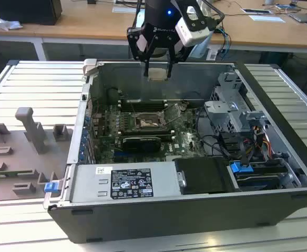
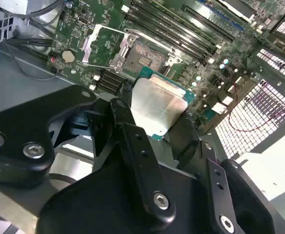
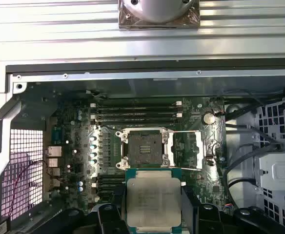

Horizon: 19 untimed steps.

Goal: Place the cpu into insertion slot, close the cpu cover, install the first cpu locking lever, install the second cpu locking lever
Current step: 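Place the cpu into insertion slot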

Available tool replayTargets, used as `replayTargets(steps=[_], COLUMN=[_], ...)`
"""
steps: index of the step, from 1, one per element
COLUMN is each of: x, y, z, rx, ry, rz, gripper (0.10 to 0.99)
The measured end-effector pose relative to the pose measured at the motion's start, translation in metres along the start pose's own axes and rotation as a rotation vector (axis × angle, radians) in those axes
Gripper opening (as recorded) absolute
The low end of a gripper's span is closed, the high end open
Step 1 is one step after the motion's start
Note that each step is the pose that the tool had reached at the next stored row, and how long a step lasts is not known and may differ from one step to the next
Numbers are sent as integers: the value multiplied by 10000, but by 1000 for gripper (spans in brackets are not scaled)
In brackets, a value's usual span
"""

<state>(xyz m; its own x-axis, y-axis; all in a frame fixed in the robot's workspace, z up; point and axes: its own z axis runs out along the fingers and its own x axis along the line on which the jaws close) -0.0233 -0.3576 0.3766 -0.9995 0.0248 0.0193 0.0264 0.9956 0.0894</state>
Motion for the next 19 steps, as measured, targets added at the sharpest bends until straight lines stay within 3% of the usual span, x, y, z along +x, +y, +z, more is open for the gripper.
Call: replayTargets(steps=[19], x=[0], y=[0], z=[2], rx=[-8], ry=[-43], rz=[481], gripper=[541])
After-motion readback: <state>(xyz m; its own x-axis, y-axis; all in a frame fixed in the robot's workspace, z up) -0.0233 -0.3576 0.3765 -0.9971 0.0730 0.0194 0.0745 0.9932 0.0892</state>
